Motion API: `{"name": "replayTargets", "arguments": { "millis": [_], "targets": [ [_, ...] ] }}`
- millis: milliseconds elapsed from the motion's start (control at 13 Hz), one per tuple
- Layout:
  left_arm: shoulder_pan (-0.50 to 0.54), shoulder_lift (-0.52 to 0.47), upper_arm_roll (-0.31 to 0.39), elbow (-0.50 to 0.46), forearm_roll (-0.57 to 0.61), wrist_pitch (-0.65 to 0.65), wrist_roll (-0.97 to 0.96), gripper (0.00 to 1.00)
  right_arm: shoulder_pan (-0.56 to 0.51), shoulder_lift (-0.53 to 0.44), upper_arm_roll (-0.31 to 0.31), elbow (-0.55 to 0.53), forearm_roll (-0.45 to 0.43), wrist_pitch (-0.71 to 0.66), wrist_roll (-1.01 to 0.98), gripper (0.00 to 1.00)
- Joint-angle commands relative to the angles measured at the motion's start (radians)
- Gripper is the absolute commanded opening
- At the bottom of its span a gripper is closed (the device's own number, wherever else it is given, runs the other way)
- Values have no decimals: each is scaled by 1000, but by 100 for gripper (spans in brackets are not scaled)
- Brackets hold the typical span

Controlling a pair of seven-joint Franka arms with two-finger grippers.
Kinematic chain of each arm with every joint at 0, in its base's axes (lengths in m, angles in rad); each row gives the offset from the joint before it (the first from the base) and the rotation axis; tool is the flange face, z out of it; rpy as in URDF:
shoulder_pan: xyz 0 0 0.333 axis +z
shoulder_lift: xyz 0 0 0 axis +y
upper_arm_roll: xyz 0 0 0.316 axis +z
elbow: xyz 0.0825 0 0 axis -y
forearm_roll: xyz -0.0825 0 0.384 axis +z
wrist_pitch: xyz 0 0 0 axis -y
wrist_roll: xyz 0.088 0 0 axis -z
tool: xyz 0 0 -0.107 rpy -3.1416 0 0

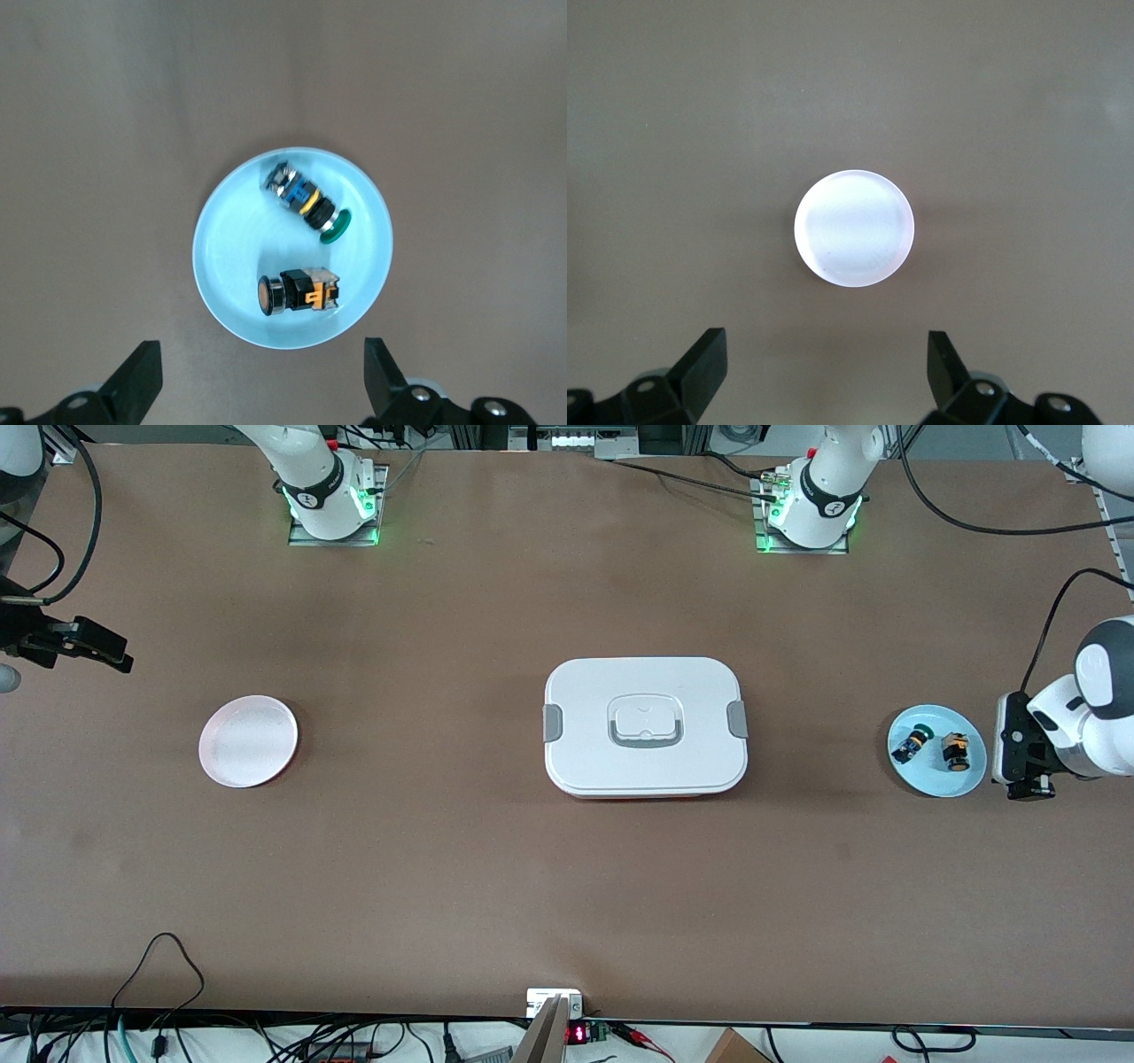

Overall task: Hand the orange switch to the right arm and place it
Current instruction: 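Lower the left gripper and grasp the orange-capped switch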

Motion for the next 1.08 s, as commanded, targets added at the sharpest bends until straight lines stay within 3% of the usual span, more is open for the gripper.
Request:
{"name": "replayTargets", "arguments": {
  "millis": [0,462,615,846,1000],
  "targets": [
    [65,-6,-10,-118,11,148,109,100,-7,13,7,19,15,-12,-13,100],
    [120,-35,-44,-313,11,420,232,100,-7,11,7,19,15,-13,-11,100],
    [214,-38,-123,-375,10,515,277,100,-7,11,7,22,15,-13,-11,100],
    [417,-41,-319,-422,19,577,296,100,8,11,8,22,11,-12,-11,100],
    [433,-39,-332,-423,19,578,305,100,11,11,8,22,9,-15,-13,100]
  ]
}}
